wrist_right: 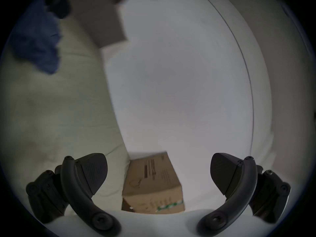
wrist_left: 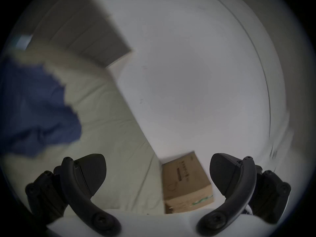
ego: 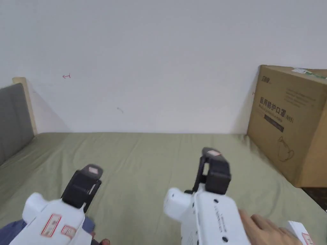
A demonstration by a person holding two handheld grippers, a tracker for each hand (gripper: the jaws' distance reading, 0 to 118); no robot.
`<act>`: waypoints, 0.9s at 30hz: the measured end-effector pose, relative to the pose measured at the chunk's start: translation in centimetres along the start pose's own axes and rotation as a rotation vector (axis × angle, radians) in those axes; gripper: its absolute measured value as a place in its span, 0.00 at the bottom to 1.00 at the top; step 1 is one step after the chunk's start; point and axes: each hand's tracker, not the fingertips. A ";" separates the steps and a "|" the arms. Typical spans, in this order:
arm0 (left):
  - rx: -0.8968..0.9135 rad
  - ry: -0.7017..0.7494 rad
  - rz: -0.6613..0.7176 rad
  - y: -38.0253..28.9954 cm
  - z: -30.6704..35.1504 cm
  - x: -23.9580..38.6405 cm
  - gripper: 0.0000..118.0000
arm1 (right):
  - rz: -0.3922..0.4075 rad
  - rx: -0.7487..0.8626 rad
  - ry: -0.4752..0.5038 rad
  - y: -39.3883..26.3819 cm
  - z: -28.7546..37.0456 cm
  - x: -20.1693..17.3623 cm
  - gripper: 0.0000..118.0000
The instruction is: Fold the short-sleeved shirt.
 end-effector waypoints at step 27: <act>0.014 0.176 -1.316 -4.4 1.9 10.9 0.03 | -1.373 -0.222 0.039 -5.9 1.4 5.8 0.10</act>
